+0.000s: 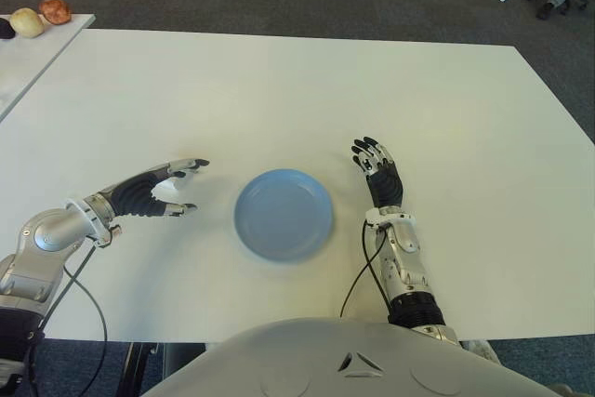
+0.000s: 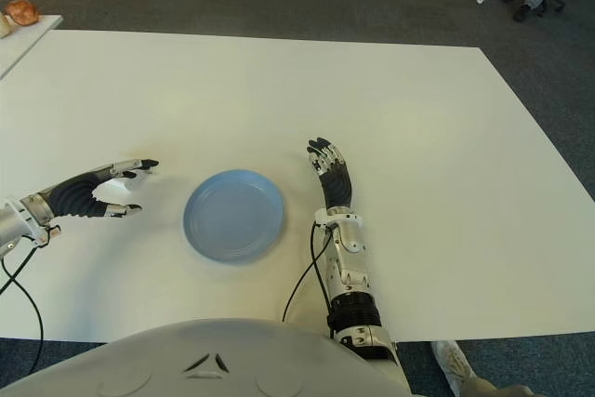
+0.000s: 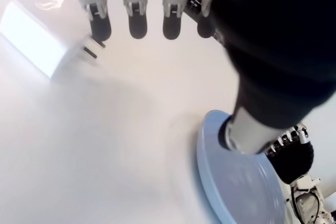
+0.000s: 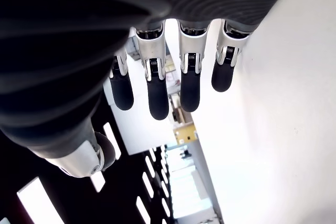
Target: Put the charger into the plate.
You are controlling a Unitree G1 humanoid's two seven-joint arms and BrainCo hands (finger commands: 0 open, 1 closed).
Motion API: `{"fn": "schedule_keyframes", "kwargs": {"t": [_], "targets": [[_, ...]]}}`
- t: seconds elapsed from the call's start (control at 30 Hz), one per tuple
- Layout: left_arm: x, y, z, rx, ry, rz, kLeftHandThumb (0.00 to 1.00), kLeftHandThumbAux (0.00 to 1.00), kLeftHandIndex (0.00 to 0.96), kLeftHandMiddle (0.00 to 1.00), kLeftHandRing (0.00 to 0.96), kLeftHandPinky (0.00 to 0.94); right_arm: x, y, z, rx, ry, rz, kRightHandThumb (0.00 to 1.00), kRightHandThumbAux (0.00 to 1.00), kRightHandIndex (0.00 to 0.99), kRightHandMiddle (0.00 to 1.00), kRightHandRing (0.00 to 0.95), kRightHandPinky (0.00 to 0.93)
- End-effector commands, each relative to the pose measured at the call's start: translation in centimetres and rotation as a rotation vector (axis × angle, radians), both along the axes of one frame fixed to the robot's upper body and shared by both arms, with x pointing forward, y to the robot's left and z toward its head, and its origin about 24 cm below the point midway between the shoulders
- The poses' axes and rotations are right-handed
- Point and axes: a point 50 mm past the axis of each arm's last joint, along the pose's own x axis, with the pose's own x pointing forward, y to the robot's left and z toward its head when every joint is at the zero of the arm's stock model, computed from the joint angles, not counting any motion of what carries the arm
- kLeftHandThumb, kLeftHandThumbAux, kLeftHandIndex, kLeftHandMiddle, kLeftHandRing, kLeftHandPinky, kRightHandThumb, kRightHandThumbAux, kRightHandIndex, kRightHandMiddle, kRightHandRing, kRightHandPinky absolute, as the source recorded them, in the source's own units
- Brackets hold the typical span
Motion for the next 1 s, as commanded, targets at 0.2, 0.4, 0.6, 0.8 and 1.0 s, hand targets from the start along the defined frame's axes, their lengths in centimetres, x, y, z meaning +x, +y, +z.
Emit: {"fn": "schedule_keyframes", "kwargs": {"t": [0.2, 0.4, 0.6, 0.8, 1.0], "targets": [[0.0, -0.1, 0.0, -0.024, -0.034, 0.003, 0.093, 0.755, 0.000, 0.000, 0.000, 0.011, -1.7, 1.2, -2.9, 0.032, 0.179, 0.006, 0.000, 0.672, 0.198, 0.264, 0.209, 0.166], [0.3, 0.1, 1.0, 0.002, -0.130, 0.011, 0.136, 0.736, 0.000, 0.000, 0.000, 0.001, -1.7, 1.1, -2.9, 0.030, 0.178, 0.006, 0.000, 0.675, 0.203, 0.270, 0.214, 0.171], [0.5, 0.0, 1.8, 0.091, -0.351, 0.009, 0.244, 0.669, 0.000, 0.000, 0.000, 0.008, -1.7, 1.1, -2.9, 0.024, 0.175, 0.012, 0.000, 0.664, 0.197, 0.266, 0.212, 0.167], [1.4, 0.5, 2.0, 0.227, -0.560, 0.014, 0.344, 0.591, 0.000, 0.000, 0.000, 0.007, -1.6, 1.0, -2.9, 0.019, 0.167, 0.027, 0.000, 0.663, 0.195, 0.262, 0.209, 0.168], [2.9, 1.9, 1.8, 0.332, -0.637, 0.021, 0.358, 0.525, 0.000, 0.000, 0.000, 0.000, -1.6, 1.0, -2.9, 0.026, 0.163, 0.035, 0.000, 0.669, 0.190, 0.253, 0.203, 0.167]]}}
